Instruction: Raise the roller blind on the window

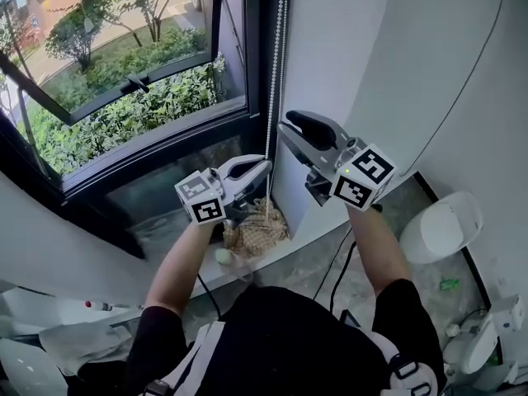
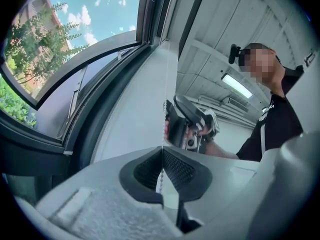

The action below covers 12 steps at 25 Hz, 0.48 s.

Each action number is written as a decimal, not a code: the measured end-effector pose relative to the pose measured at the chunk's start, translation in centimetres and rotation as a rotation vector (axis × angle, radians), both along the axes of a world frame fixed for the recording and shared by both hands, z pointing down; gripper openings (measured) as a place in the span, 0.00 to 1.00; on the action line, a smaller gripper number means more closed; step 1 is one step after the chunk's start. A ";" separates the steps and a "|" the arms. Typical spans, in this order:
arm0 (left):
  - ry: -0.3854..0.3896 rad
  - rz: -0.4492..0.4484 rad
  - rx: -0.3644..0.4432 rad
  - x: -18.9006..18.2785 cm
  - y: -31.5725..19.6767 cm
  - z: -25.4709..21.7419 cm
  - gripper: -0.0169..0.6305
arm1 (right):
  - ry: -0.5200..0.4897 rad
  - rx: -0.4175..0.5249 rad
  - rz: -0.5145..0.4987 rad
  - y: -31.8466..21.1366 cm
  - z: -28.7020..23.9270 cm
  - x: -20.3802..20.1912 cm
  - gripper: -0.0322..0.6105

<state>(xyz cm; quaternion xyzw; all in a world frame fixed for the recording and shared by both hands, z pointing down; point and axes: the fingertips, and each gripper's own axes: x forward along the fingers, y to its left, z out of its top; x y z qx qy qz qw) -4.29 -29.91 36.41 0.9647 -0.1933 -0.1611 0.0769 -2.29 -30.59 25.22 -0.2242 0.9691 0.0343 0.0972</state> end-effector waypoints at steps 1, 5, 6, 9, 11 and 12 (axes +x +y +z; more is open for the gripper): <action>-0.008 0.004 -0.001 0.2 0.2 0.2 0.04 | -0.034 -0.011 -0.005 -0.3 -1.0 -0.3 0.24; -0.037 0.018 -0.001 0.8 1.3 0.4 0.03 | -0.085 -0.028 -0.022 -1.0 -3.3 -1.8 0.23; -0.040 0.020 0.000 0.9 1.5 0.4 0.03 | -0.086 -0.025 -0.028 -0.9 -3.4 -2.1 0.22; -0.024 0.015 -0.012 0.6 1.6 0.6 0.03 | -0.104 -0.020 -0.045 -0.5 -3.3 -2.3 0.09; -0.014 0.009 -0.017 0.3 1.5 0.6 0.03 | -0.127 -0.030 -0.068 -0.2 -3.2 -2.1 0.07; -0.012 0.009 -0.015 0.2 1.5 0.6 0.03 | -0.135 -0.030 -0.079 0.0 -3.3 -2.1 0.07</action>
